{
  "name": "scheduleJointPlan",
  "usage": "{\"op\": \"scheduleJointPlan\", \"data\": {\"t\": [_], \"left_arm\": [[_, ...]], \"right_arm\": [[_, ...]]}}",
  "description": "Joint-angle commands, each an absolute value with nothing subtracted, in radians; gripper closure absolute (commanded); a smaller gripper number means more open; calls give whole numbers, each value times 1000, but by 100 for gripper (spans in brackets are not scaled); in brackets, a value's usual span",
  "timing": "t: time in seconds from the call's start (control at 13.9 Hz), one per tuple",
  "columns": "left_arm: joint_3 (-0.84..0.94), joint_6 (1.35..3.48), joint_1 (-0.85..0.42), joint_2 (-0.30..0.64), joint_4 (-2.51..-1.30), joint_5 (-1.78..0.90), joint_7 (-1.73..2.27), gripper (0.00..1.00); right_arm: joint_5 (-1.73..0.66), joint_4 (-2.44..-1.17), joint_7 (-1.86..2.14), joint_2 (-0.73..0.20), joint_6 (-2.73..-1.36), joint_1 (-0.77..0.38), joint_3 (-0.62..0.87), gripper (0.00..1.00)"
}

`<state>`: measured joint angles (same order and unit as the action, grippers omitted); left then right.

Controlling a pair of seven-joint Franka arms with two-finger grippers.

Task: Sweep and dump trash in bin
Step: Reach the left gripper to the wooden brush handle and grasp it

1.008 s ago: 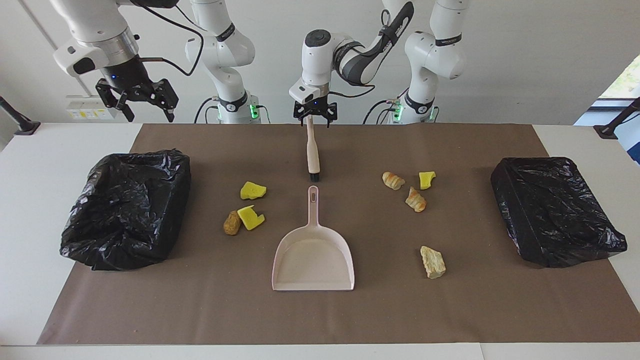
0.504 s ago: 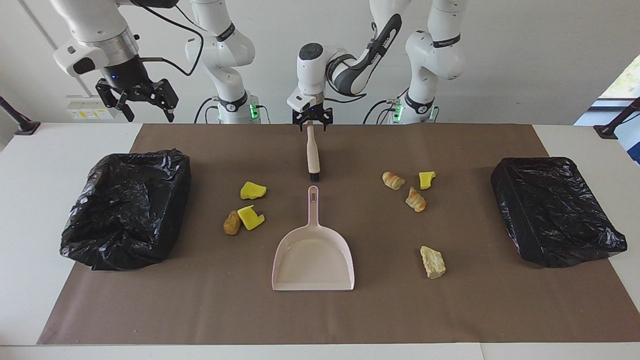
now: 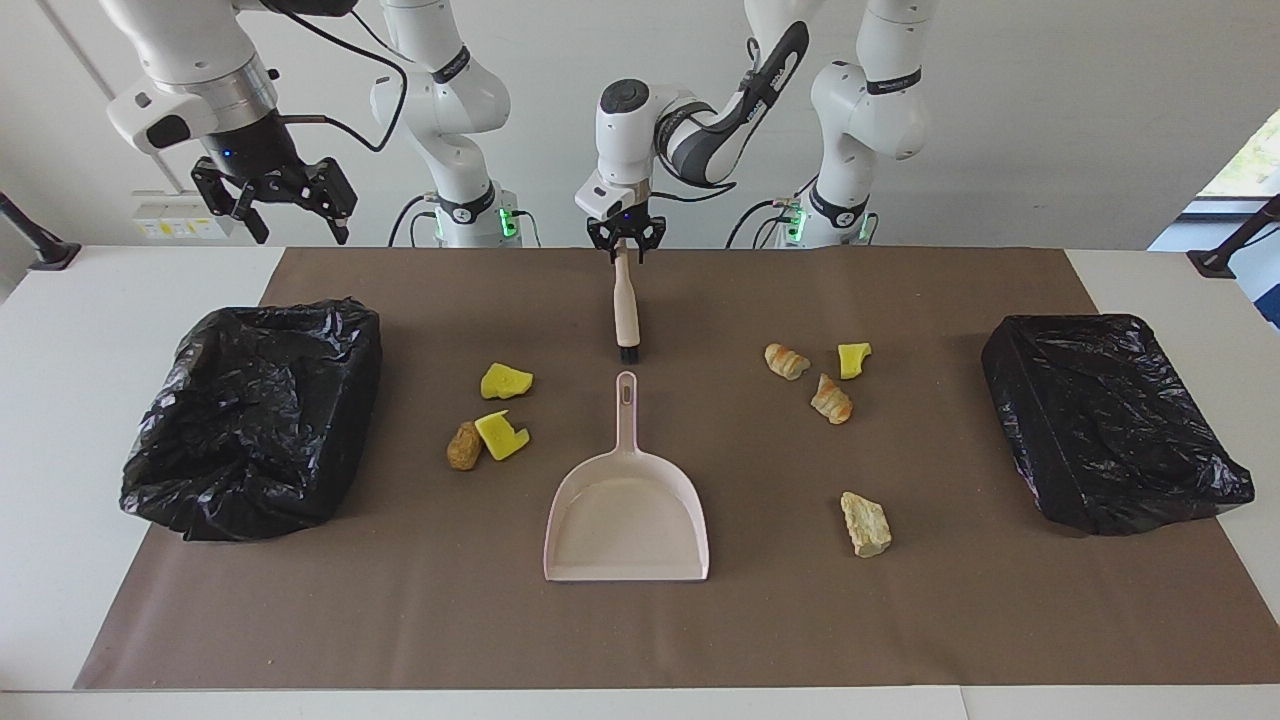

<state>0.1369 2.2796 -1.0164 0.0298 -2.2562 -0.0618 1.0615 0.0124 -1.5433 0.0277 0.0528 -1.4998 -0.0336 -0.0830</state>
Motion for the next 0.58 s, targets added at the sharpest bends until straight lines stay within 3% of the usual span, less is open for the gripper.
{"op": "scheduleJointPlan", "data": {"t": [0.0,0.14,0.5], "left_arm": [[127,2249,-1023,12,-2260,-61,1062,100],[123,2208,-1011,-6,-2250,-48,1060,100],[120,2051,-846,-93,-2237,43,1000,100]], "right_arm": [[9,-1559,17,64,-1508,-28,-75,0],[9,-1559,17,64,-1508,-28,-75,0],[9,-1559,17,64,-1508,-28,-75,0]]}}
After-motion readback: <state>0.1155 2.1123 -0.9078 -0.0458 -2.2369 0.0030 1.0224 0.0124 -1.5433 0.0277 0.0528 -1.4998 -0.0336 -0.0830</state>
